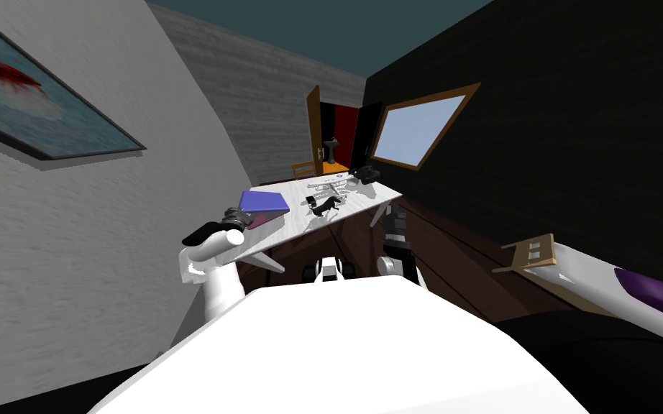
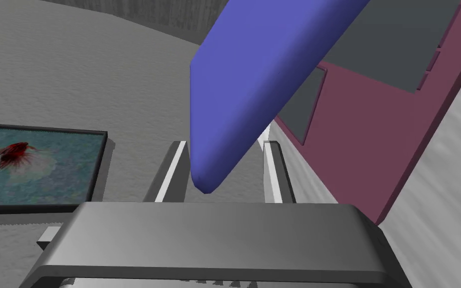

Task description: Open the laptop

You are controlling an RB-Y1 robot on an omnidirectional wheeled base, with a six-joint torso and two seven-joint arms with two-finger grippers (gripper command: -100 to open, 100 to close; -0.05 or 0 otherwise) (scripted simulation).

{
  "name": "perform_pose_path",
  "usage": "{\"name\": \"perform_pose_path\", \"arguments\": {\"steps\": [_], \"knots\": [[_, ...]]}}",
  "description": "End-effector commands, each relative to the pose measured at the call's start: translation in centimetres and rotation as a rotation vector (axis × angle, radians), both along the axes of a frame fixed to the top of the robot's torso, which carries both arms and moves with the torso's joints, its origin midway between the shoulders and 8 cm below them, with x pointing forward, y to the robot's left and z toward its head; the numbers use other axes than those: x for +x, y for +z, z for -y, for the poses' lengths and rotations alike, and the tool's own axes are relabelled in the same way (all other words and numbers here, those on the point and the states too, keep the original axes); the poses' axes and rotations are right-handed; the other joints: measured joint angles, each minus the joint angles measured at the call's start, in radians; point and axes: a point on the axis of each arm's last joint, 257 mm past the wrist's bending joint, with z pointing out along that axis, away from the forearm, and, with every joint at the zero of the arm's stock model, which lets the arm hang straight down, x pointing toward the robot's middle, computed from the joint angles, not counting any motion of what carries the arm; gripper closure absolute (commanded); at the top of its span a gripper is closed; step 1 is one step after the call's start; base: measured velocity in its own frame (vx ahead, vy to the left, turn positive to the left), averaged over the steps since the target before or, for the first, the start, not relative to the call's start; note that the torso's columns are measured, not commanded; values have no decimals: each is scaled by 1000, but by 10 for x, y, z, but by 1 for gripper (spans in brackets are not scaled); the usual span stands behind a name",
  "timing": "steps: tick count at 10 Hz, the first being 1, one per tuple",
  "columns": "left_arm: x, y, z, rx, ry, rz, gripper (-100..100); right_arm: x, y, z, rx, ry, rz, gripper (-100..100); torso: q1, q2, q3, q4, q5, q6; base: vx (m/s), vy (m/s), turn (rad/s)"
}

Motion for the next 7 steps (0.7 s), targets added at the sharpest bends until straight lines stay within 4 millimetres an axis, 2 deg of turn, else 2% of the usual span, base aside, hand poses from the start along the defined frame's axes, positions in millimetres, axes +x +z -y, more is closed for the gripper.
{"name": "perform_pose_path", "arguments": {"steps": [1, 7], "knots": [[-7, 11, -1, -2, 3, 1, -100, 0, 0, 0, 0, 0, 0, 0, 0, -2, -1, -1, 1, 0, 28, -2, -14], [-28, 43, -2, -5, 12, 1, -100, 0, 0, 0, 0, 0, 0, 0, 3, -1, 0, -1, 2, 0, 32, 5, -14]]}}
